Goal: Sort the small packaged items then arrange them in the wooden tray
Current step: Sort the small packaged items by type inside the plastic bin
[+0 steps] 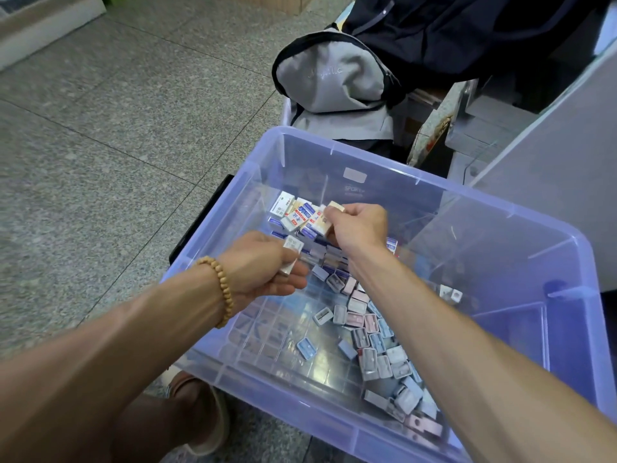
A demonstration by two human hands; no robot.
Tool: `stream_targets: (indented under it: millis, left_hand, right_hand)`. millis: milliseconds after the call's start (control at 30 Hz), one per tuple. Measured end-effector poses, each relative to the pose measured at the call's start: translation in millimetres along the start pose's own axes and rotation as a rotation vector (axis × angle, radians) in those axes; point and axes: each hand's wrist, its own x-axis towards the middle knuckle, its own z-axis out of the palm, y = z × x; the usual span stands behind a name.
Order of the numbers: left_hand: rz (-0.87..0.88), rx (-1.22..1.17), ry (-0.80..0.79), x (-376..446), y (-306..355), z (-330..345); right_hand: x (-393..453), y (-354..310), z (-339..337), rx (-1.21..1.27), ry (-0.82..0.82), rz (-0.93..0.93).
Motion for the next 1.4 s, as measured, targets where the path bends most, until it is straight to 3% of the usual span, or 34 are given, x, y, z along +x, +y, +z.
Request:
stream_targets:
  millis: [167,400,667,733,867,967,1000,1100,1200,1400]
  left_hand:
    - [0.016,-0.008,-0.035,-0.1,0.8,-1.9]
    - [0.026,0.0,-0.027,6.1,1.9,1.7]
    - [0.061,0.055,-0.02,8.5,-1.2,1.1]
    - [0.105,0.108,-0.002,11.9,0.5,3.3]
    - [0.191,0.109,-0.051,18.4,5.9,18.9]
    - [0.213,0.11,-0.101,24.9,9.1,29.3]
    - [0.275,0.201,-0.059,29.5,10.6,29.1]
    - [0.627,0.807,0.188,46.6,19.0,17.7]
    - [0.753,1.202,0.241,66.6,19.6,8.5]
    - [0.95,1.421,0.259,90.4,20.5,6.5]
  right_hand:
    - [0.9,0.9,4.1,0.107,-0.008,0.011]
    - [7.7,13.3,-25.0,-0.17,-0.011,-0.106]
    - [-3.8,7.0,-24.0,-0.107,-0.006,-0.105]
    - [-11.9,5.5,-35.2,-0.131,-0.069,-0.122]
    - [-30.3,6.0,-55.7,0.012,-0.443,-0.011]
    - [-26.2,10.7,-66.3,0.041,-0.442,0.007]
    - [-22.0,11.0,-69.0,0.026,-0.403,0.009]
    - [-3.3,12.0,-72.8,-0.067,-0.283,0.008]
    - [8.6,11.2,-61.6,-0.103,-0.217,-0.01]
    - [13.1,16.4,-50.3,-0.128,-0.123,-0.09]
